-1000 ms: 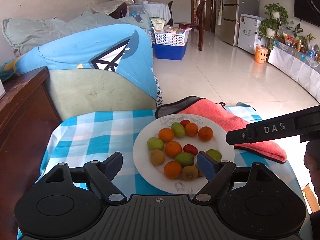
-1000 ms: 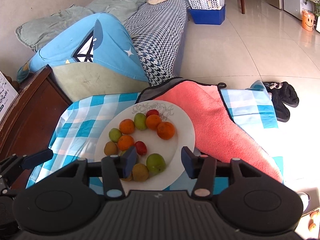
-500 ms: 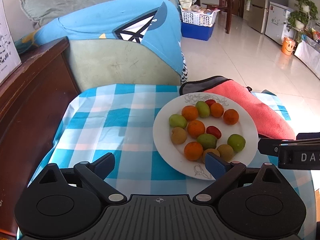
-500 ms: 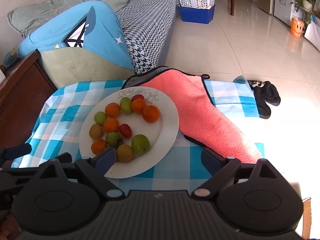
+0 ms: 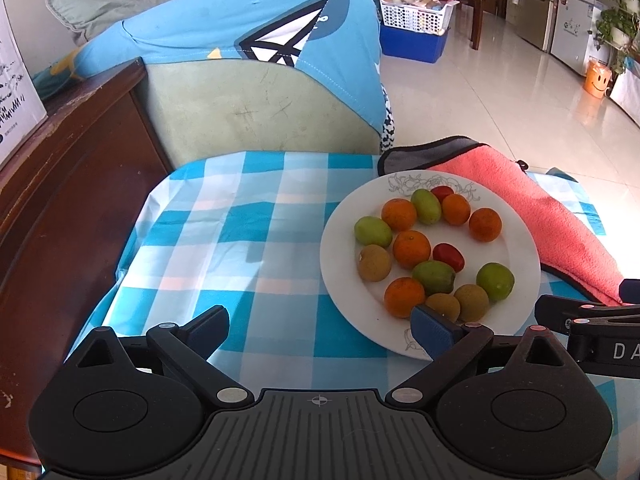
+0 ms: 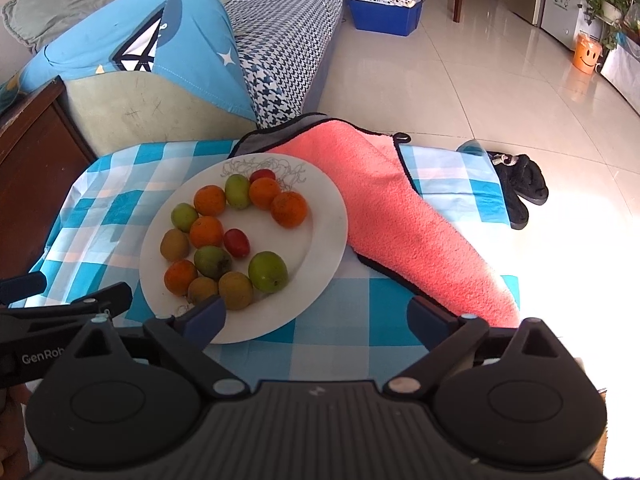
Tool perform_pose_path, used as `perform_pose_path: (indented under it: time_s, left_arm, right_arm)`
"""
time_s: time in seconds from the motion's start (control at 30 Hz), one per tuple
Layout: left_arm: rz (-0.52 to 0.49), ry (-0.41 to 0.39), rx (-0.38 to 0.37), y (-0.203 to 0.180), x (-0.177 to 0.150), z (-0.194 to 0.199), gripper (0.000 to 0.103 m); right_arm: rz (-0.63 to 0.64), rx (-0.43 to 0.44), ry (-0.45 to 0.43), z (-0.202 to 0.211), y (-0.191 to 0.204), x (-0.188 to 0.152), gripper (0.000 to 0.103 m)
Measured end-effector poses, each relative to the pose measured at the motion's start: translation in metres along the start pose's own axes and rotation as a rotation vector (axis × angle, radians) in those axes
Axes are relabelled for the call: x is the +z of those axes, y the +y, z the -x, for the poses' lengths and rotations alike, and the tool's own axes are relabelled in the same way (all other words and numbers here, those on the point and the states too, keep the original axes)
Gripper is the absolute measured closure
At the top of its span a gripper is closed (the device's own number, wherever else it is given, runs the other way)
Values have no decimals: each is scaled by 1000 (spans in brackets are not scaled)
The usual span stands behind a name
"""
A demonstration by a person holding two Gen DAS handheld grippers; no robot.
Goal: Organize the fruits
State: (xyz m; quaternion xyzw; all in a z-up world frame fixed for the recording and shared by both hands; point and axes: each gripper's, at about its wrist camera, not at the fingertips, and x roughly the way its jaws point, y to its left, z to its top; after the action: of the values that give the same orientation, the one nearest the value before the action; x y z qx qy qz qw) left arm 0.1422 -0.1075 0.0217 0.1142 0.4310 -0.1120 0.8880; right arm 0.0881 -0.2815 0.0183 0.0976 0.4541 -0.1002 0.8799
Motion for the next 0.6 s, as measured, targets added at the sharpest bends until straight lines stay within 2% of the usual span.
perform_pose_path:
  time_s: [0.6]
  left_arm:
    - [-51, 23, 24, -4, -2, -7, 5]
  right_arm:
    - [87, -39, 12, -7, 14, -3, 4]
